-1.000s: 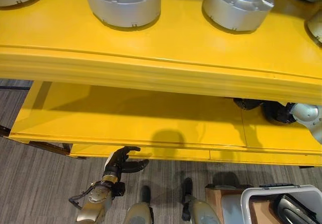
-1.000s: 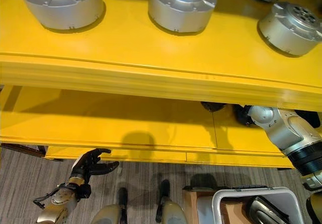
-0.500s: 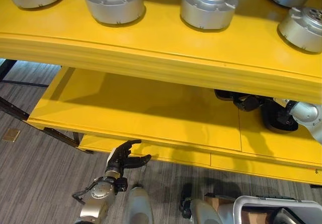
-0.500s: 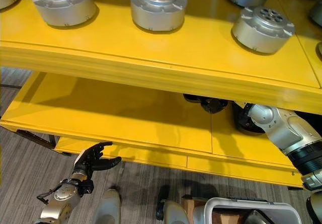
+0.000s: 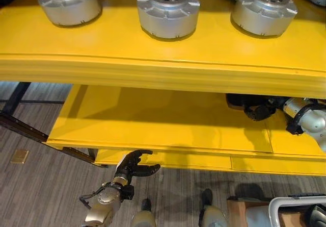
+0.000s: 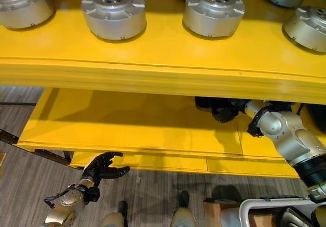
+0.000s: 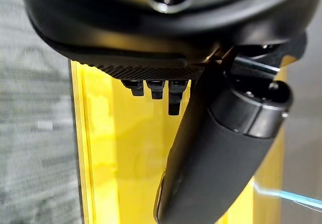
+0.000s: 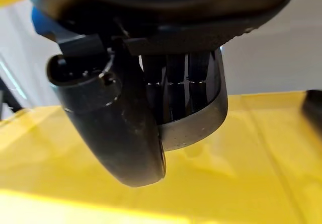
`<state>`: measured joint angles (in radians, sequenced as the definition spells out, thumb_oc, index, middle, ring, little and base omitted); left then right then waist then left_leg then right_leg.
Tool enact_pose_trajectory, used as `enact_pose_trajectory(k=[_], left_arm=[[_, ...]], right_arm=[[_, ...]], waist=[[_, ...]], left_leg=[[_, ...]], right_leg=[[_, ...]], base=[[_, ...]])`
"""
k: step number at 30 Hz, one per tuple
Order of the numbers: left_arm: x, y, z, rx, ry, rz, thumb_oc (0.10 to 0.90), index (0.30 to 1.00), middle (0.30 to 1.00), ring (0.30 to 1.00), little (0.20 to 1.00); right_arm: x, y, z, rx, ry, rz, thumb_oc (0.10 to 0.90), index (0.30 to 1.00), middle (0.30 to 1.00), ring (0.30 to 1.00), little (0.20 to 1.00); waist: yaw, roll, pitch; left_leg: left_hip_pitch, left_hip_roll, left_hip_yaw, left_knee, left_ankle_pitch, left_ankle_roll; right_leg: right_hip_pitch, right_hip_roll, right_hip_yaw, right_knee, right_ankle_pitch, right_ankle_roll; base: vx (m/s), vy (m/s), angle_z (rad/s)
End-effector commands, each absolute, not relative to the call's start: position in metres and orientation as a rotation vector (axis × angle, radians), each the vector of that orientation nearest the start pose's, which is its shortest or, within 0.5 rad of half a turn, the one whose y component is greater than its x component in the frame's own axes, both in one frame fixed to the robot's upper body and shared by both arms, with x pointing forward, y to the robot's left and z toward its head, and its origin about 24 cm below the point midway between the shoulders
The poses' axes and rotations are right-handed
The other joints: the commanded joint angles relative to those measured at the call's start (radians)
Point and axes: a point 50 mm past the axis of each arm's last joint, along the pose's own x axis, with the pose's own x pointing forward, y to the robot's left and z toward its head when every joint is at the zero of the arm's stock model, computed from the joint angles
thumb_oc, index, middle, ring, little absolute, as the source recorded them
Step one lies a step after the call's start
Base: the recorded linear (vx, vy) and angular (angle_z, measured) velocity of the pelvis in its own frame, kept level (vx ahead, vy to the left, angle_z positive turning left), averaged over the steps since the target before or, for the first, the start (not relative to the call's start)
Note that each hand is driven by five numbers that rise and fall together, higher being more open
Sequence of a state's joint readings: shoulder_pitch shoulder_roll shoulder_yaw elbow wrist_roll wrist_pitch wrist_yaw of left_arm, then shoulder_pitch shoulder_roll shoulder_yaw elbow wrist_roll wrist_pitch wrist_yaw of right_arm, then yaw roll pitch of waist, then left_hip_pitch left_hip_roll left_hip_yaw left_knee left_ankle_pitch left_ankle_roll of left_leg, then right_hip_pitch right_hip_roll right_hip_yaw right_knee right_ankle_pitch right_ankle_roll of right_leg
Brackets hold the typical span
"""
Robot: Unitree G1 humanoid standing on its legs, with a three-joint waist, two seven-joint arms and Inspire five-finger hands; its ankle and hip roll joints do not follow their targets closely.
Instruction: Move parts from the plastic box to the shelf.
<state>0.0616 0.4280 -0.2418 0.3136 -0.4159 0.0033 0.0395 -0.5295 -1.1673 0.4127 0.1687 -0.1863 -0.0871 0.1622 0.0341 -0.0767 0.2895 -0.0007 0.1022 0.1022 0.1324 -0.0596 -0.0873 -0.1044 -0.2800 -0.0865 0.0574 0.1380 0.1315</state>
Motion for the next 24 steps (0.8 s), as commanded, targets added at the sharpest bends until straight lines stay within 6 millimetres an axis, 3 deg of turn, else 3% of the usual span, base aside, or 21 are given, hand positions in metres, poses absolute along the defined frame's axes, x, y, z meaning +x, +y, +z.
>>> enact_pose_trajectory(k=[1,12,15,17,19,22,23,24], left_arm=[[0.262,0.206,0.039,0.082,0.014,-0.064,0.900,1.000,1.000,1.000,1.000],[0.267,0.204,0.046,0.114,-0.009,-0.093,0.900,1.000,1.000,1.000,1.000],[0.269,0.204,0.047,0.123,-0.015,-0.095,0.900,1.000,1.000,1.000,1.000],[0.271,0.205,0.050,0.138,-0.024,-0.096,0.900,1.000,1.000,1.000,1.000],[0.273,0.207,0.054,0.149,-0.035,-0.093,0.900,1.000,1.000,1.000,1.000],[0.275,0.209,0.056,0.151,-0.040,-0.091,0.900,1.000,1.000,1.000,1.000],[0.276,0.211,0.058,0.156,-0.045,-0.086,0.900,1.000,1.000,1.000,1.000],[0.277,0.211,0.059,0.153,-0.049,-0.086,0.900,1.000,1.000,1.000,1.000]], right_arm=[[0.314,-0.273,0.255,-1.426,-0.343,0.039,0.400,0.300,0.300,0.300,0.300],[0.315,-0.274,0.253,-1.420,-0.335,0.036,0.400,0.300,0.300,0.300,0.300],[0.314,-0.272,0.253,-1.414,-0.352,0.037,0.400,0.300,0.300,0.300,0.300],[0.315,-0.267,0.251,-1.425,-0.358,0.052,0.400,0.300,0.300,0.300,0.300],[0.319,-0.264,0.255,-1.442,-0.364,0.044,0.400,0.300,0.300,0.300,0.300],[0.321,-0.264,0.257,-1.441,-0.366,0.039,0.400,0.300,0.300,0.300,0.300],[0.322,-0.262,0.260,-1.433,-0.381,0.033,0.400,0.300,0.300,0.300,0.300],[0.324,-0.261,0.261,-1.428,-0.385,0.031,0.400,0.300,0.300,0.300,0.300]], waist=[[-0.003,-0.050,-0.145],[-0.019,-0.061,-0.136],[-0.022,-0.060,-0.127],[-0.027,-0.062,-0.111],[-0.026,-0.062,-0.095],[-0.025,-0.056,-0.083],[-0.014,-0.038,-0.078],[-0.010,-0.031,-0.082]], left_leg=[[-0.093,0.084,-0.057,0.106,-0.056,-0.023],[-0.133,0.069,-0.033,0.221,-0.126,-0.005],[-0.141,0.052,-0.017,0.231,-0.142,0.013],[-0.145,0.029,0.002,0.213,-0.141,0.033],[-0.155,0.022,0.008,0.198,-0.130,0.044],[-0.170,0.023,0.010,0.199,-0.121,0.053],[-0.190,0.038,0.017,0.207,-0.113,0.061],[-0.199,0.044,0.016,0.209,-0.108,0.059]], right_leg=[[0.086,-0.021,-0.019,0.054,-0.138,0.049],[0.073,-0.046,0.005,0.044,-0.107,0.068],[0.054,-0.062,0.018,0.043,-0.064,0.082],[0.013,-0.087,0.037,0.038,0.041,0.101],[-0.017,-0.098,0.046,0.038,0.088,0.105],[-0.029,-0.087,0.037,0.069,0.054,0.093],[-0.011,-0.082,0.002,0.137,0.001,0.072],[-0.001,-0.081,-0.003,0.152,-0.014,0.062]], base=[[0.01,0.073,-0.01],[-0.01,0.066,-0.07],[-0.06,0.125,-0.07],[-0.13,0.155,-0.18],[-0.15,0.095,-0.22],[-0.15,0.047,-0.22],[-0.16,0.022,-0.40],[-0.20,0.004,-0.34]])
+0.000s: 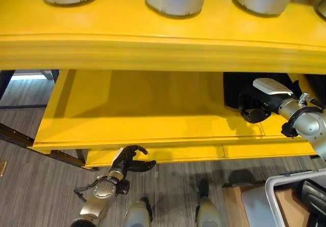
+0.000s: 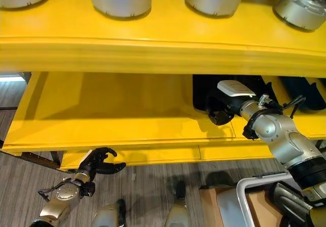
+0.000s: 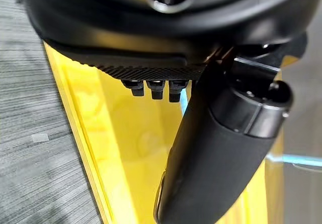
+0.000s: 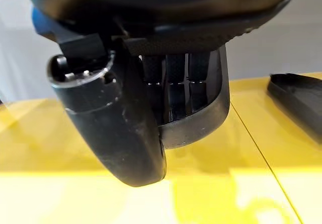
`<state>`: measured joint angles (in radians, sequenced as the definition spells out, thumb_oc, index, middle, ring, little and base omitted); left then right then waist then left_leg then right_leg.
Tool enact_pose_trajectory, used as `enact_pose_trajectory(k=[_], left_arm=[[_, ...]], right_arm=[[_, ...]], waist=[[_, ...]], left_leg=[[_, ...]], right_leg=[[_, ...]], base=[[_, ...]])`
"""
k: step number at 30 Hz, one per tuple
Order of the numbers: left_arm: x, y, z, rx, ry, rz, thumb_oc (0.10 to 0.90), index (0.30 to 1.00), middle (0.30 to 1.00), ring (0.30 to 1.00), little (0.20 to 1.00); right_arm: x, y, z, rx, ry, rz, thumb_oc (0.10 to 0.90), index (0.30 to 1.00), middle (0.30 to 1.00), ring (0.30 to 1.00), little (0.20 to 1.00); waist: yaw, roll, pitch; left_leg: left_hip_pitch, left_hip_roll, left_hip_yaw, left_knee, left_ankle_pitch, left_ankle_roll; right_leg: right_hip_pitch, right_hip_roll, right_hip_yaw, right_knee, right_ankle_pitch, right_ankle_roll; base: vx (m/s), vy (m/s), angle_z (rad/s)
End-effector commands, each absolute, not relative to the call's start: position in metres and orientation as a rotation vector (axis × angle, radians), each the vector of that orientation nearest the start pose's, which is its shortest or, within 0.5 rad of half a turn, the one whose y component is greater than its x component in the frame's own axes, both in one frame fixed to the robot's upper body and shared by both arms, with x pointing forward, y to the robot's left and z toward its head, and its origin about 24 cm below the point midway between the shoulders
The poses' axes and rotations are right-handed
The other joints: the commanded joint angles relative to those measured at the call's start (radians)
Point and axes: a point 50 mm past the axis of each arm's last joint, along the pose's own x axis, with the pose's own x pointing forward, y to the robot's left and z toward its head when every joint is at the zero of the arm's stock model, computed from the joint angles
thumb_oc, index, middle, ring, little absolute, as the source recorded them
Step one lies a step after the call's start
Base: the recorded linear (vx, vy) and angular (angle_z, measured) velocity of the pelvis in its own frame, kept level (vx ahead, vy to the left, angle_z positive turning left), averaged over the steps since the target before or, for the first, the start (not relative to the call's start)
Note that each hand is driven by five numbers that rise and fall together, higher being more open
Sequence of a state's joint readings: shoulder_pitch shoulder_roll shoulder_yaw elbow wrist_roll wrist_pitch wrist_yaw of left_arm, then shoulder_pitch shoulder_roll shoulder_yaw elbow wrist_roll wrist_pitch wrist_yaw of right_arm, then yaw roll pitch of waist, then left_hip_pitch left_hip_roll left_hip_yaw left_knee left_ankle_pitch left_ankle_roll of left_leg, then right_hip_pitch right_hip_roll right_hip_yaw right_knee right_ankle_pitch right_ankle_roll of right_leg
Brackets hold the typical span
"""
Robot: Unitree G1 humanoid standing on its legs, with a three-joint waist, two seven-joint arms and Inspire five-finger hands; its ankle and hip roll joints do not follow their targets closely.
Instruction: Move parts from the plastic box to the shelf.
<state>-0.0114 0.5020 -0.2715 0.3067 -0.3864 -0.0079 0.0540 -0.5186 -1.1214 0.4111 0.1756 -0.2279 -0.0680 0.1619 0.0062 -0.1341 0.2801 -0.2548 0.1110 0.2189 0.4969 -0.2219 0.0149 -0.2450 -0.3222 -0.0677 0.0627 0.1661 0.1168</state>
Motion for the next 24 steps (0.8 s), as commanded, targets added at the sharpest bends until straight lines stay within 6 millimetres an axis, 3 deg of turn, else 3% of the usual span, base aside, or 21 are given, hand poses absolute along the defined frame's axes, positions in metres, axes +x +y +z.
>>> enact_pose_trajectory(k=[1,3,4,5,6,8,12,18,21,24], left_arm=[[0.277,0.211,0.061,0.156,-0.053,-0.083,0.900,1.000,1.000,1.000,1.000],[0.277,0.213,0.061,0.151,-0.053,-0.078,0.900,1.000,1.000,1.000,1.000],[0.276,0.216,0.061,0.150,-0.053,-0.063,0.900,1.000,1.000,1.000,1.000],[0.274,0.221,0.058,0.146,-0.042,-0.040,0.900,1.000,1.000,1.000,1.000],[0.274,0.221,0.058,0.147,-0.041,-0.041,0.900,1.000,1.000,1.000,1.000],[0.266,0.226,0.050,0.126,-0.006,-0.018,0.900,1.000,1.000,1.000,1.000],[0.264,0.224,0.047,0.118,0.002,-0.019,0.900,1.000,1.000,1.000,1.000],[0.264,0.222,0.046,0.101,0.007,-0.025,0.900,1.000,1.000,1.000,1.000],[0.266,0.223,0.050,0.095,-0.008,-0.019,0.900,1.000,1.000,1.000,1.000],[0.267,0.223,0.053,0.091,-0.022,-0.017,0.900,1.000,1.000,1.000,1.000]], right_arm=[[0.325,-0.260,0.262,-1.425,-0.389,0.030,0.400,0.300,0.300,0.300,0.300],[0.325,-0.260,0.262,-1.422,-0.387,0.031,0.400,0.300,0.300,0.300,0.300],[0.327,-0.256,0.263,-1.431,-0.396,0.041,0.400,0.300,0.300,0.300,0.300],[0.326,-0.256,0.263,-1.432,-0.400,0.040,0.400,0.300,0.300,0.300,0.300],[0.325,-0.257,0.262,-1.432,-0.398,0.040,0.400,0.300,0.300,0.300,0.300],[0.325,-0.257,0.257,-1.417,-0.382,0.057,0.400,0.300,0.300,0.300,0.300],[0.326,-0.254,0.256,-1.409,-0.387,0.064,0.400,0.300,0.300,0.300,0.300],[0.326,-0.254,0.265,-1.407,-0.406,0.057,0.400,0.300,0.300,0.300,0.300],[0.331,-0.248,0.279,-1.428,-0.440,0.044,0.400,0.300,0.300,0.300,0.300],[0.334,-0.246,0.292,-1.449,-0.461,0.024,0.400,0.300,0.300,0.300,0.300]], waist=[[0.023,0.029,-0.076],[0.026,0.028,-0.081],[0.043,0.015,-0.087],[0.047,0.008,-0.095],[0.048,0.008,-0.095],[0.055,-0.016,-0.117],[0.055,-0.019,-0.118],[0.055,-0.014,-0.102],[0.067,-0.006,-0.065],[0.076,-0.005,-0.053]], left_leg=[[0.046,0.040,-0.103,-0.156,0.062,-0.046],[0.038,0.045,-0.107,-0.150,0.064,-0.053],[0.028,0.066,-0.102,-0.137,0.070,-0.070],[0.032,0.080,-0.099,-0.134,0.074,-0.082],[0.033,0.081,-0.100,-0.134,0.074,-0.084],[0.062,0.132,-0.100,-0.142,0.098,-0.115],[0.073,0.156,-0.105,-0.155,0.116,-0.128],[0.082,0.200,-0.141,-0.127,0.118,-0.151],[0.066,0.212,-0.169,-0.031,0.074,-0.161],[0.043,0.215,-0.183,0.029,0.044,-0.161]], right_leg=[[0.149,-0.039,-0.025,0.165,-0.061,0.071],[0.165,-0.042,-0.031,0.157,-0.074,0.067],[0.195,-0.047,-0.046,0.118,-0.076,0.074],[0.205,-0.042,-0.058,0.100,-0.118,0.078],[0.207,-0.040,-0.060,0.101,-0.120,0.077],[0.221,-0.003,-0.080,0.089,-0.173,0.071],[0.228,0.016,-0.094,0.102,-0.205,0.069],[0.208,0.056,-0.105,0.248,-0.304,0.036],[0.169,0.051,-0.105,0.397,-0.372,0.017],[0.138,0.046,-0.100,0.469,-0.404,0.008]], base=[[-0.10,-0.058,-0.05],[-0.07,-0.102,-0.07],[-0.05,-0.176,-0.20],[-0.05,-0.179,-0.26],[0.04,-0.209,-0.54],[0.04,-0.275,-0.56],[-0.02,-0.153,-0.21],[-0.05,-0.123,0.08],[-0.11,-0.117,0.14],[-0.09,-0.060,0.12]])
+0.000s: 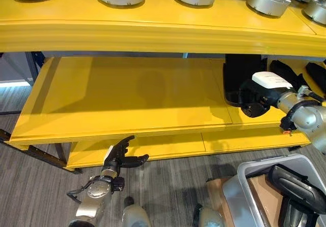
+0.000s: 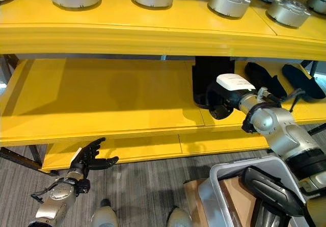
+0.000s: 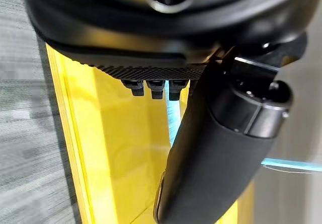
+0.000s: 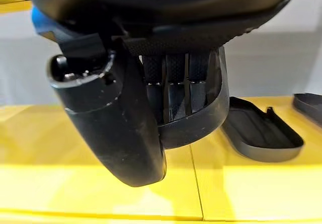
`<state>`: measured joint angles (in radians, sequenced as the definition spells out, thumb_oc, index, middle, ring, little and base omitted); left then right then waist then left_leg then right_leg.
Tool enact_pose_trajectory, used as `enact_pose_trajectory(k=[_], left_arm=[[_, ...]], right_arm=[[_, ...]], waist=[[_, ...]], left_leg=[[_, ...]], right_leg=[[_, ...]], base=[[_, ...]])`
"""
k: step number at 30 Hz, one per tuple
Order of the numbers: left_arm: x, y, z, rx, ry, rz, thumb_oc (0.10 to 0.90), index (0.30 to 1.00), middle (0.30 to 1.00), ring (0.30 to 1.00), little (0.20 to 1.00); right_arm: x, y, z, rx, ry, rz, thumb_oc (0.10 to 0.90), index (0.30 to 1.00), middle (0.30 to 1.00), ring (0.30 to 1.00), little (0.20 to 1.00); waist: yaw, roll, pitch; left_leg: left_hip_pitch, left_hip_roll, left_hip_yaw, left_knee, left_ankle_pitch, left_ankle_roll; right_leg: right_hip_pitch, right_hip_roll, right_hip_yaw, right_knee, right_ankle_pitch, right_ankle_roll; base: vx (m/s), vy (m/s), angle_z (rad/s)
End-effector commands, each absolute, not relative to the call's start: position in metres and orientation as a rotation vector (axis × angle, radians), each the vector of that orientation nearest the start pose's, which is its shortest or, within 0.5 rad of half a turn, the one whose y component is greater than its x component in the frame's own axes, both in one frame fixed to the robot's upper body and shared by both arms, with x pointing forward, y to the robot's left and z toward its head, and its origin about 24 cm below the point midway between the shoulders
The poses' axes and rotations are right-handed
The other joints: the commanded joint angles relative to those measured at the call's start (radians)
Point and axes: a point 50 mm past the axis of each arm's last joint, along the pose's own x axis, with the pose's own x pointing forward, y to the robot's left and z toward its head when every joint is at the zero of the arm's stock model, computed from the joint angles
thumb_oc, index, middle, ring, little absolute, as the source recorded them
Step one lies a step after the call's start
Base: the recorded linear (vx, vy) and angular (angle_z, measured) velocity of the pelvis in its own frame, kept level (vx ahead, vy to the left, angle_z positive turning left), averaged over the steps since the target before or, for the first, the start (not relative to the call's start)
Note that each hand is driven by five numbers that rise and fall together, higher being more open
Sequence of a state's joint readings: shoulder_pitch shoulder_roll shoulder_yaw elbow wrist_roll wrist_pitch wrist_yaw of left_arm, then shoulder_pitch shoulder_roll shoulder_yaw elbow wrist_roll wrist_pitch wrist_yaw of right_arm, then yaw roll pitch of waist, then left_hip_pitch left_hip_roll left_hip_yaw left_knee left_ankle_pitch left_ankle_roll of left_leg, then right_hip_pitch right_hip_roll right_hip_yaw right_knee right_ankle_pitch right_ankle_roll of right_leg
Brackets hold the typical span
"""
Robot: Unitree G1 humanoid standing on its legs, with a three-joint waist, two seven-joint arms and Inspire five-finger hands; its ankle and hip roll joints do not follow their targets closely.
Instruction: Move parts from the plastic box to the shelf.
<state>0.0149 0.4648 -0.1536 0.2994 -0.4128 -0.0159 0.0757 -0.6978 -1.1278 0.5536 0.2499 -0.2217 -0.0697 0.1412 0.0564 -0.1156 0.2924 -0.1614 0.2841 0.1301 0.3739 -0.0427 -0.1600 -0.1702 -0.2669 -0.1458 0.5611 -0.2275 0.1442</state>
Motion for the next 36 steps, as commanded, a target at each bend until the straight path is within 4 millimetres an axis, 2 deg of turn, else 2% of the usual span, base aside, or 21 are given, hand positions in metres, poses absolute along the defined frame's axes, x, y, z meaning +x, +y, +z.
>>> enact_pose_trajectory(k=[1,2,5,9,18,27,32,36], left_arm=[[0.267,0.222,0.053,0.088,-0.023,-0.017,0.900,1.000,1.000,1.000,1.000],[0.268,0.223,0.055,0.079,-0.030,-0.008,0.900,1.000,1.000,1.000,1.000],[0.270,0.223,0.057,0.072,-0.042,-0.003,0.900,1.000,1.000,1.000,1.000],[0.269,0.223,0.059,0.064,-0.051,0.002,0.900,1.000,1.000,1.000,1.000],[0.265,0.224,0.058,0.054,-0.055,0.007,0.900,1.000,1.000,1.000,1.000],[0.263,0.225,0.061,0.042,-0.070,-0.001,0.900,1.000,1.000,1.000,1.000],[0.263,0.226,0.063,0.036,-0.082,0.000,0.900,1.000,1.000,1.000,1.000],[0.262,0.228,0.065,0.033,-0.089,0.006,0.900,1.000,1.000,1.000,1.000]], right_arm=[[0.335,-0.245,0.294,-1.452,-0.465,0.024,0.400,0.300,0.300,0.300,0.300],[0.336,-0.240,0.302,-1.461,-0.484,0.022,0.400,0.300,0.300,0.300,0.300],[0.341,-0.229,0.310,-1.477,-0.506,0.045,0.400,0.300,0.300,0.300,0.300],[0.347,-0.214,0.319,-1.492,-0.540,0.067,0.400,0.300,0.300,0.300,0.300],[0.359,-0.208,0.307,-1.485,-0.477,0.121,0.400,0.300,0.300,0.300,0.300],[0.368,-0.217,0.310,-1.449,-0.420,0.092,0.400,0.300,0.300,0.300,0.300],[0.371,-0.231,0.307,-1.431,-0.370,0.049,0.400,0.300,0.300,0.300,0.300],[0.374,-0.241,0.310,-1.493,-0.325,0.007,0.400,0.300,0.300,0.300,0.300]], waist=[[0.027,-0.022,-0.062],[0.033,-0.021,-0.054],[0.047,-0.021,-0.049],[0.067,-0.017,-0.039],[0.102,0.005,-0.024],[0.130,0.025,-0.006],[0.145,0.044,0.010],[0.152,0.056,0.021]], left_leg=[[-0.057,0.041,-0.098,0.171,-0.143,0.014],[-0.081,0.039,-0.114,0.221,-0.172,0.017],[-0.108,0.035,-0.129,0.273,-0.202,0.022],[-0.129,0.029,-0.145,0.307,-0.223,0.028],[-0.163,0.007,-0.172,0.318,-0.227,0.033],[-0.197,-0.012,-0.190,0.310,-0.212,0.035],[-0.217,-0.025,-0.197,0.318,-0.215,0.036],[-0.235,-0.029,-0.197,0.320,-0.209,0.037]], right_leg=[[0.056,-0.012,-0.023,-0.011,-0.018,-0.022],[0.030,-0.020,-0.019,0.049,-0.046,-0.030],[0.006,-0.031,-0.016,0.101,-0.072,-0.038],[-0.009,-0.036,-0.016,0.138,-0.086,-0.043],[-0.021,-0.049,-0.033,0.159,-0.101,-0.050],[-0.037,-0.062,-0.052,0.160,-0.096,-0.049],[-0.050,-0.075,-0.055,0.171,-0.099,-0.048],[-0.068,-0.082,-0.053,0.175,-0.097,-0.047]], base=[[-0.11,-0.047,0.14],[-0.10,-0.041,0.10],[-0.06,-0.027,0.08],[-0.01,-0.006,0.03],[0.02,-0.009,0.10],[0.01,-0.012,0.10],[0.01,-0.007,0.13],[-0.02,-0.003,0.05]])
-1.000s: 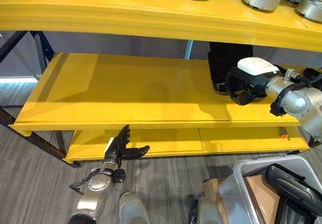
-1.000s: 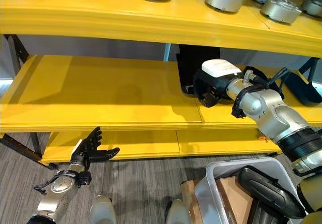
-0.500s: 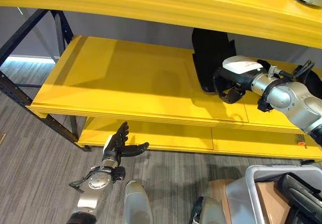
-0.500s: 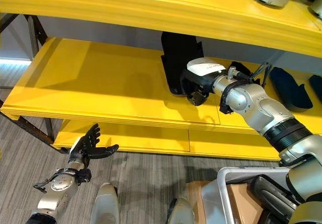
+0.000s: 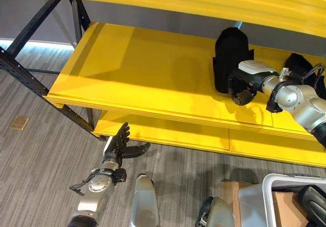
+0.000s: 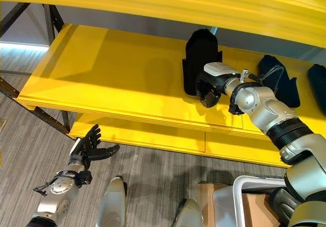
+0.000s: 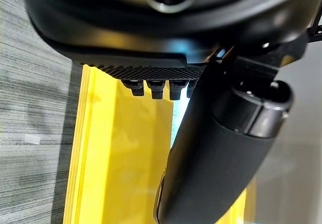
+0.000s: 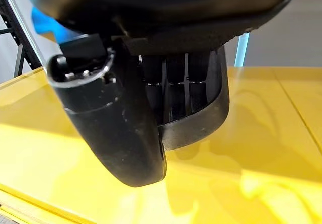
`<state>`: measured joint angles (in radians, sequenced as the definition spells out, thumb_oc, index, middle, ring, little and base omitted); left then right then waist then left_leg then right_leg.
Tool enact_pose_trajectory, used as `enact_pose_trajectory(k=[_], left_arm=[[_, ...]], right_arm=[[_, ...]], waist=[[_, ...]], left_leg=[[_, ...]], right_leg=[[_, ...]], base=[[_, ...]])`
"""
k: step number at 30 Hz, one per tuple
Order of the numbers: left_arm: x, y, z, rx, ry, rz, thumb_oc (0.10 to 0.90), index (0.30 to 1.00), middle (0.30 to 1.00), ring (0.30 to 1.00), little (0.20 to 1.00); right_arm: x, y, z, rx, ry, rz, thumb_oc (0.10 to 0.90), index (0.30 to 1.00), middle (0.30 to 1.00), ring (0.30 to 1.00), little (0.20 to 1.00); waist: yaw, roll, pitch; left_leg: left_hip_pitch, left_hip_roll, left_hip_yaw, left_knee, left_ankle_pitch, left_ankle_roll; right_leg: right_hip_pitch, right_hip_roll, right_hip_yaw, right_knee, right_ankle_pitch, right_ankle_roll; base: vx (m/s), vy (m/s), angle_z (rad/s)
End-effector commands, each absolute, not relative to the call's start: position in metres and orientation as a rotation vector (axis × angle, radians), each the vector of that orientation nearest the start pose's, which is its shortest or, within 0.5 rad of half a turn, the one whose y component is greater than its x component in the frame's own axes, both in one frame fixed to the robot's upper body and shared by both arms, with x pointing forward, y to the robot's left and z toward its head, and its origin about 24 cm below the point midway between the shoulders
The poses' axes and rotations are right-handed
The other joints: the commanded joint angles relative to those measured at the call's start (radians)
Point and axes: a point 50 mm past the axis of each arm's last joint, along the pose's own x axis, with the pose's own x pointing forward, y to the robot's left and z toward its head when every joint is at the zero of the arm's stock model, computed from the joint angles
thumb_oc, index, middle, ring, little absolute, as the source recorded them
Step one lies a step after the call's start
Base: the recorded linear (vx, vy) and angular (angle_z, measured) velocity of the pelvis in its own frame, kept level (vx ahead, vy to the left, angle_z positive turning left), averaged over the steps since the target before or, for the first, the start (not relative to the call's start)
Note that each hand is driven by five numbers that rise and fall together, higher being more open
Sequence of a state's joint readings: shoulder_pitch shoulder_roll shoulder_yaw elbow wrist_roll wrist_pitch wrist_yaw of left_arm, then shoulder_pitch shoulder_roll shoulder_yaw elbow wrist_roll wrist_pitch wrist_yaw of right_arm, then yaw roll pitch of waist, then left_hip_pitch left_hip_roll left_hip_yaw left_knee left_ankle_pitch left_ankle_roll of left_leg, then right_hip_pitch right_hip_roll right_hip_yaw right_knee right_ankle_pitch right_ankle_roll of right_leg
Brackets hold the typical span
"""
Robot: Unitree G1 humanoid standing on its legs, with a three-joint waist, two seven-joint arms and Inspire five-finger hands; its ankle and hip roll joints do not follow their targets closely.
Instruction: Move parts from the plastic box to the shelf.
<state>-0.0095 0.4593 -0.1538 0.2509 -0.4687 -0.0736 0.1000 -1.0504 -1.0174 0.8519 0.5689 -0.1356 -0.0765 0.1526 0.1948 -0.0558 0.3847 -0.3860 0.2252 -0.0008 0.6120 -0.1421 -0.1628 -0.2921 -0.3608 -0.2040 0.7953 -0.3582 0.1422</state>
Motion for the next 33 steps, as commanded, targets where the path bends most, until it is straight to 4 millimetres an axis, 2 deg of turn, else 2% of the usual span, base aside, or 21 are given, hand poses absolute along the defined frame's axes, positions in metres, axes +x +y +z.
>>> enact_pose_trajectory(k=[1,2,8,21,33], left_arm=[[0.262,0.228,0.065,0.032,-0.090,0.006,0.900,1.000,1.000,1.000,1.000],[0.261,0.230,0.066,0.032,-0.095,0.013,0.900,1.000,1.000,1.000,1.000],[0.261,0.232,0.067,0.026,-0.100,0.033,0.900,1.000,1.000,1.000,1.000],[0.262,0.237,0.069,0.031,-0.112,0.062,0.900,1.000,1.000,1.000,1.000],[0.259,0.244,0.073,0.034,-0.126,0.093,0.900,1.000,1.000,1.000,1.000]], right_arm=[[0.374,-0.240,0.310,-1.494,-0.325,0.008,0.400,0.300,0.300,0.300,0.300],[0.374,-0.248,0.311,-1.499,-0.306,-0.022,0.400,0.300,0.300,0.300,0.300],[0.373,-0.257,0.305,-1.512,-0.267,-0.030,0.400,0.300,0.300,0.300,0.300],[0.373,-0.263,0.300,-1.512,-0.241,-0.038,0.400,0.300,0.300,0.300,0.300],[0.370,-0.267,0.308,-1.514,-0.252,-0.064,0.400,0.300,0.300,0.300,0.300]], waist=[[0.013,-0.003,-0.071],[0.014,0.001,-0.065],[0.015,0.007,-0.055],[0.020,0.018,-0.034],[0.031,0.019,-0.021]], left_leg=[[-0.011,0.030,-0.066,0.082,-0.110,0.040],[-0.020,0.027,-0.067,0.082,-0.107,0.042],[-0.036,0.020,-0.070,0.079,-0.105,0.042],[-0.056,0.017,-0.074,0.077,-0.099,0.039],[-0.083,0.015,-0.081,0.056,-0.082,0.034]], right_leg=[[0.054,0.012,0.005,-0.059,0.033,-0.045],[0.042,0.010,0.004,-0.053,0.033,-0.046],[0.028,0.005,0.005,-0.051,0.031,-0.046],[0.001,0.000,0.004,-0.032,0.023,-0.050],[-0.039,-0.001,-0.007,-0.010,0.013,-0.055]], base=[[0.00,0.000,0.00],[0.00,0.000,0.00],[0.00,0.000,0.00],[0.00,-0.007,0.01],[0.02,-0.040,0.03]])
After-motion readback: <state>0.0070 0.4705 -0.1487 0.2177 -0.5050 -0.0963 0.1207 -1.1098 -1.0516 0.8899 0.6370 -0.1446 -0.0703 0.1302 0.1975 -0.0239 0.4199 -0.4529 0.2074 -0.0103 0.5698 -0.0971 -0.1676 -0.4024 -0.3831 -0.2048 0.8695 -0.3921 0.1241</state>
